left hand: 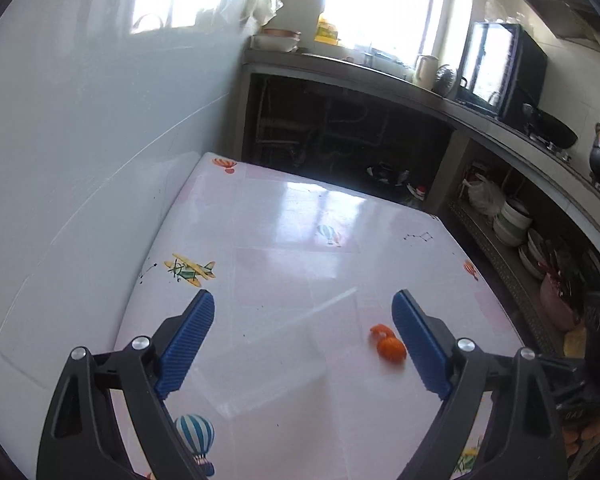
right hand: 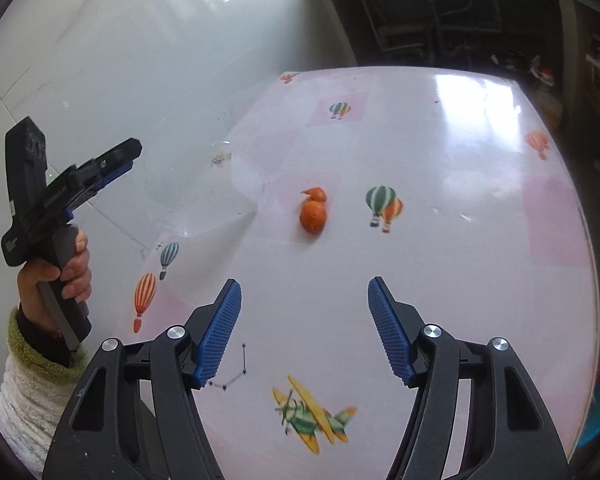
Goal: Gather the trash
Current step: 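Lower the right tool onto the orange peel and grasp it, then lift the orange peel with the right tool while the left tool grasps the clear tray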
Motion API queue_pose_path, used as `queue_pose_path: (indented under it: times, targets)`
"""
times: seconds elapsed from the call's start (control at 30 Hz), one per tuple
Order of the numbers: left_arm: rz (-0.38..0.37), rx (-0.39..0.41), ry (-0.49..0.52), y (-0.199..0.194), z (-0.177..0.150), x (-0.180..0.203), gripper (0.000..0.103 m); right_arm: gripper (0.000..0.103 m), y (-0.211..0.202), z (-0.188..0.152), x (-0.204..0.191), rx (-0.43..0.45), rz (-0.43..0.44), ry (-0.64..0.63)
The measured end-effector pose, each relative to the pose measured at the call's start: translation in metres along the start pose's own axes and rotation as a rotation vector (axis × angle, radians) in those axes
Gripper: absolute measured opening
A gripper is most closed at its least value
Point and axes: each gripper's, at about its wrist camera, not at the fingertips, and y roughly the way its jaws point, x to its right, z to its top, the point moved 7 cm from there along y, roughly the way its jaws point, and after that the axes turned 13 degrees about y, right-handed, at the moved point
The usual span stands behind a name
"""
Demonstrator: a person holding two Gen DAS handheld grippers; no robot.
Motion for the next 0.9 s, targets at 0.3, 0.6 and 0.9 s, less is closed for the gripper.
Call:
queue_pose_path:
  times: [0.3,0.6,0.9]
  targets:
    - [-0.142,-0.292,-0.078,0.079,-0.024,-0.020,0.080,0.053,0.089,0.045,-0.013,-0.119,-0.066,-0.111]
    - [-0.239,-0.314,0.007,0.045,-0.058,0.026,0.076,0.032,0.120,0.045,-0.017,-0.113,-0.172,-0.212]
    - [0.033,-0.178,-0.058,0.002,-0.057,-0.015,0.073,0.011,0.123,0.046,-0.009,-0.116,-0.167,-0.170]
